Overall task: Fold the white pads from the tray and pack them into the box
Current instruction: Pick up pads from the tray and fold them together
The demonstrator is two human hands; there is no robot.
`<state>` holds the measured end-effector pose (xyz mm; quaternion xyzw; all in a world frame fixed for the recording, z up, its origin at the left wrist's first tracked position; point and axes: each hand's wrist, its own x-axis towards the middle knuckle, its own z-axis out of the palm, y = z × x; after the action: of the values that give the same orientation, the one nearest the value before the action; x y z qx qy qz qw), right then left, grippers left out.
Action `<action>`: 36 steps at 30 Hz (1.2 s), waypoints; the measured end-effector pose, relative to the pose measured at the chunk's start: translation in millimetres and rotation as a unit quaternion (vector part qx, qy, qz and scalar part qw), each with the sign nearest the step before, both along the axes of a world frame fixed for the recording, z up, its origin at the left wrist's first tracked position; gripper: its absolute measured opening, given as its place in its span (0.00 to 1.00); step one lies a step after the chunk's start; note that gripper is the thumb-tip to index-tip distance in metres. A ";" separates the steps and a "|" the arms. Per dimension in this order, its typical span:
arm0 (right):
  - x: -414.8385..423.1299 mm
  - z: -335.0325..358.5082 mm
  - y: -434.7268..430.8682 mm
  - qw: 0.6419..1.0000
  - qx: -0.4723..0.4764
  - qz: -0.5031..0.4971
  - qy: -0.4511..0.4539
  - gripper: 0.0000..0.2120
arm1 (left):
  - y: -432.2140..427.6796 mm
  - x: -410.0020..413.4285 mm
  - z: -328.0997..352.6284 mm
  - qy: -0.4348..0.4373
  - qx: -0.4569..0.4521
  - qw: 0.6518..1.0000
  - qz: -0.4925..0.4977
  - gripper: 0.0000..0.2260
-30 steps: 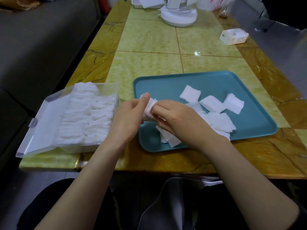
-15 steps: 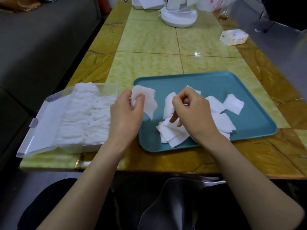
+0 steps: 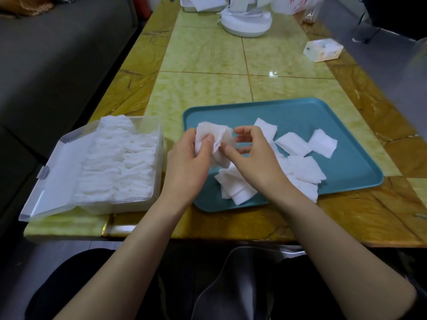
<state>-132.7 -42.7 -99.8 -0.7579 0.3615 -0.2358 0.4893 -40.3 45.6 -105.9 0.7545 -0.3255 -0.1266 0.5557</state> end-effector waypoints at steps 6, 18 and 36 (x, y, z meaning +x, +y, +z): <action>-2.6 0.4 -5.9 0.998 -0.049 -0.018 -0.022 0.05 | 2.1 1.9 5.5 0.068 -0.042 0.997 -0.021 0.18; -4.1 9.8 -8.2 0.993 0.052 0.061 -0.086 0.09 | 3.6 5.1 5.6 0.075 -0.040 0.996 -0.014 0.18; -9.2 5.2 -18.8 1.000 -0.015 0.013 -0.006 0.10 | 3.1 6.3 3.2 0.077 -0.079 0.994 0.008 0.14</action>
<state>-141.9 -61.5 -94.6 -0.7685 0.3452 -0.2395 0.4826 -34.0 48.6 -102.7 0.6986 -0.2846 -0.1542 0.6381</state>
